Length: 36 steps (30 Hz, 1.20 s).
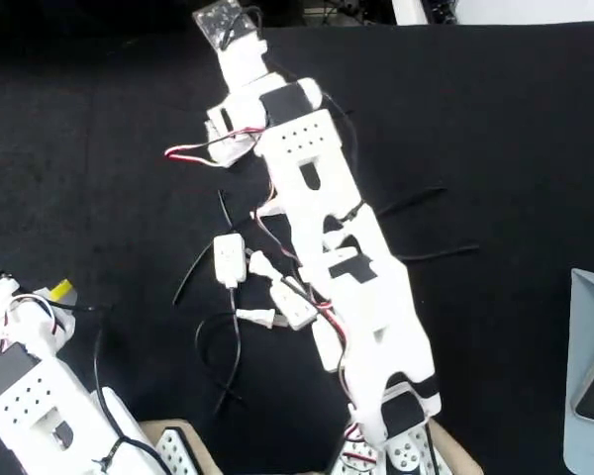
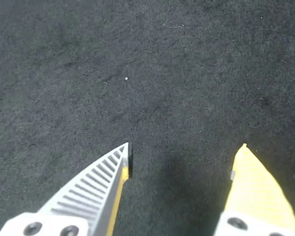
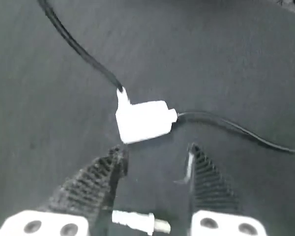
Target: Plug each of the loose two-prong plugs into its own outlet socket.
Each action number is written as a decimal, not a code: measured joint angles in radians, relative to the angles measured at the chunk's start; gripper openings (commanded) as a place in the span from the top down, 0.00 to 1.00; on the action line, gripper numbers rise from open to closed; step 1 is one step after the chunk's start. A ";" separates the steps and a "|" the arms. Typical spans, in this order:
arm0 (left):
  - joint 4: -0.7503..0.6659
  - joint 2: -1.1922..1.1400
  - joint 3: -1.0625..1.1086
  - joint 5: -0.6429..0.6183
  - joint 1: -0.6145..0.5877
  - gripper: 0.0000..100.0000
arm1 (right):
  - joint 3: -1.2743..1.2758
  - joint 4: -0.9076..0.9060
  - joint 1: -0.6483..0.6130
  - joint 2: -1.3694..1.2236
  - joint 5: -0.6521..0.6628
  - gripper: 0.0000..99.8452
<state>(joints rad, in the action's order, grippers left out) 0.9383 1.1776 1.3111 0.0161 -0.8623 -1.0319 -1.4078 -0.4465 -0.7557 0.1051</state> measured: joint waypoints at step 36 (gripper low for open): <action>-0.002 0.000 0.000 0.115 0.000 0.67 | 0.112 -0.270 0.046 -0.183 0.999 0.81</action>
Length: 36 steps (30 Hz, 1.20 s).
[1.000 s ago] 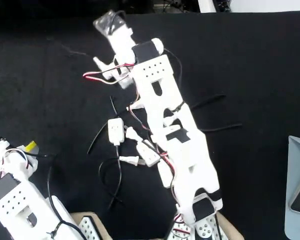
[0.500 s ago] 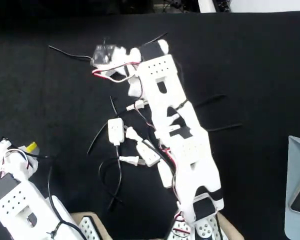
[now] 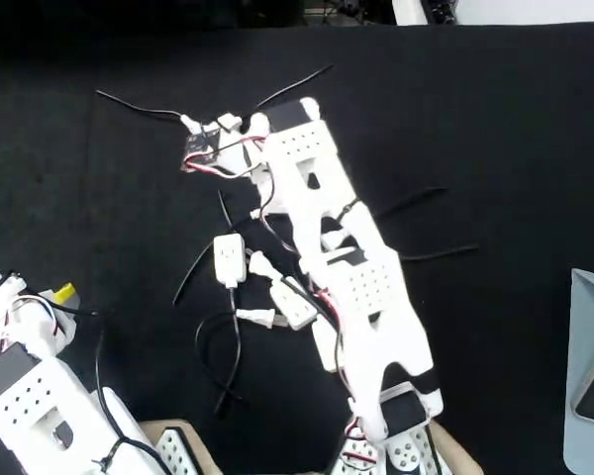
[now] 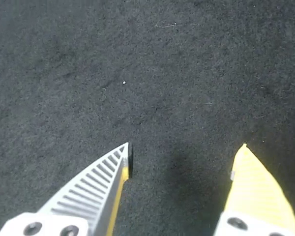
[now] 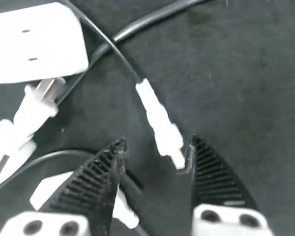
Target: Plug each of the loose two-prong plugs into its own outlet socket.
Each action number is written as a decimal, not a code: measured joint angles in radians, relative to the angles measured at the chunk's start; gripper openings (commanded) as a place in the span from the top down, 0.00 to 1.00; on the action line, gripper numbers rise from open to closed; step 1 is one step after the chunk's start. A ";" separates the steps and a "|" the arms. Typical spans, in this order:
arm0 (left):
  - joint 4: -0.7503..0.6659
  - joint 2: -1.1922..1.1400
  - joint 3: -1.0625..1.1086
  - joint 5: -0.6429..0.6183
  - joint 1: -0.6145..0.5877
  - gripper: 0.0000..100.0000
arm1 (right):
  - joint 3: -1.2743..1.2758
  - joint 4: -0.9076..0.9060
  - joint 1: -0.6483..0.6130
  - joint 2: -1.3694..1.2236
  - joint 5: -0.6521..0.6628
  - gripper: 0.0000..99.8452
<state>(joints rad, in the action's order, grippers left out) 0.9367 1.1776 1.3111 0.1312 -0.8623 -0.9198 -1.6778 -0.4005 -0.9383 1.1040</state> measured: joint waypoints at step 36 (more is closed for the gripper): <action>-0.003 0.000 0.034 0.000 0.063 0.67 | -0.077 -0.046 0.006 0.038 -0.230 0.99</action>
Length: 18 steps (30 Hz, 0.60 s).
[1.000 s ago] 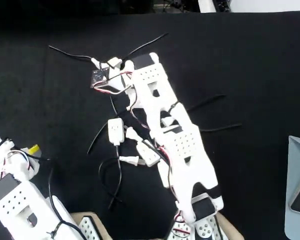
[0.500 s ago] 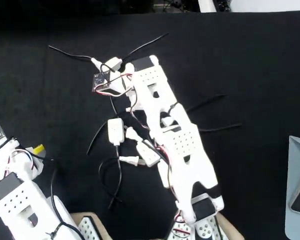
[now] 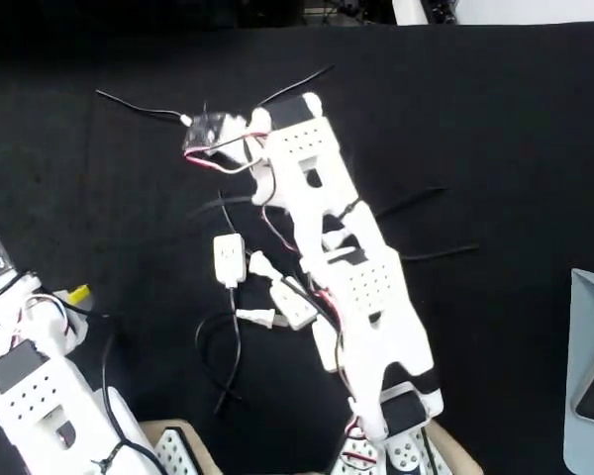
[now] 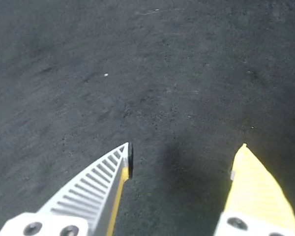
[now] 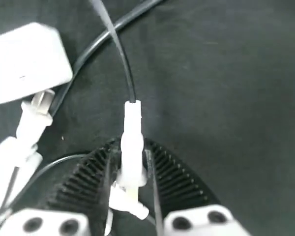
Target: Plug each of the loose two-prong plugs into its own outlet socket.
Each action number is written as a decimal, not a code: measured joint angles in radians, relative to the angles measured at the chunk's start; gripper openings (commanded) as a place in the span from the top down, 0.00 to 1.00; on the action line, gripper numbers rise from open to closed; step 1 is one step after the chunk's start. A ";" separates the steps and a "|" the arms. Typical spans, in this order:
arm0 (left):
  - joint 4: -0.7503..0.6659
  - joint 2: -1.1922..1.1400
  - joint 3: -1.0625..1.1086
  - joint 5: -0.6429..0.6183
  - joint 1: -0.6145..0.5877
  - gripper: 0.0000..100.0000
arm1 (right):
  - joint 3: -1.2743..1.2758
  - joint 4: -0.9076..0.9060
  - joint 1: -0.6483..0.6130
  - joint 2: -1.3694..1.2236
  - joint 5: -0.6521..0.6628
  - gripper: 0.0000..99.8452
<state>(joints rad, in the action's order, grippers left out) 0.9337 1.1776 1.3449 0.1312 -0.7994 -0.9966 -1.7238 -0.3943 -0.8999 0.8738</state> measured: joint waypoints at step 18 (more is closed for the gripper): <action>0.000 0.000 -0.044 0.000 0.213 0.67 | 0.227 -0.002 0.005 0.451 -0.474 0.99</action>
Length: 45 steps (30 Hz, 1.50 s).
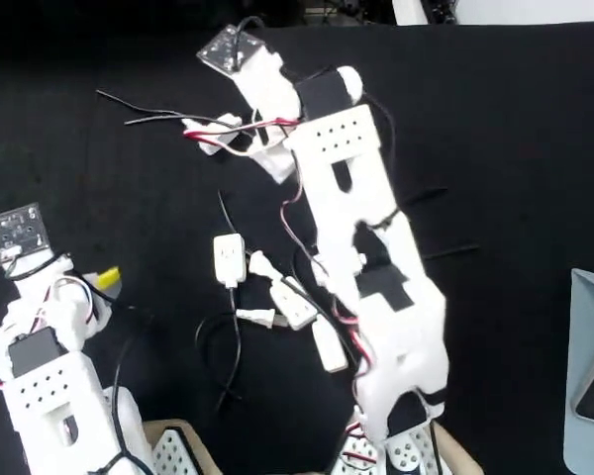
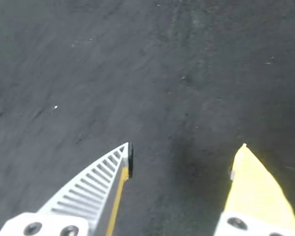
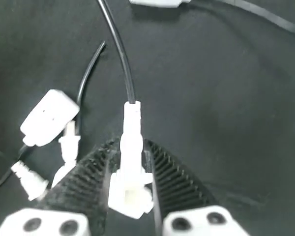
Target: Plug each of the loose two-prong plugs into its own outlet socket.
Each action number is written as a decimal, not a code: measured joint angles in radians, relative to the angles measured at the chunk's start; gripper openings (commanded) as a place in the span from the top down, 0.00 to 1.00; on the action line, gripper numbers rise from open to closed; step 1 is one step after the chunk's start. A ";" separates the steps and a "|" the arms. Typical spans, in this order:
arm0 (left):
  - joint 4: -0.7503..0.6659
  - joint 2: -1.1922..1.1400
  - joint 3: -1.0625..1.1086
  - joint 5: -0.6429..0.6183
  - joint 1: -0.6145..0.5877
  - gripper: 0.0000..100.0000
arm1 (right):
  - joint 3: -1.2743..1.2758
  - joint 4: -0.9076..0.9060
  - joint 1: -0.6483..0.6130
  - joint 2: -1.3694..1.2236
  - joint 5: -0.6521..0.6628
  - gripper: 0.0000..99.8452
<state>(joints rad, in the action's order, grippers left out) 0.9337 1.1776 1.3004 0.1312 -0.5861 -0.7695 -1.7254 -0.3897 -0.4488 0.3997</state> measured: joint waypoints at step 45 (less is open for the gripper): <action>-0.005 0.000 0.054 -0.068 0.021 0.67 | 1.608 0.583 0.258 0.695 0.144 0.94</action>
<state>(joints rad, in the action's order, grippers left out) 0.9291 1.1776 1.3541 0.0637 -0.5646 0.8385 -1.1423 -0.1320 0.2463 0.5439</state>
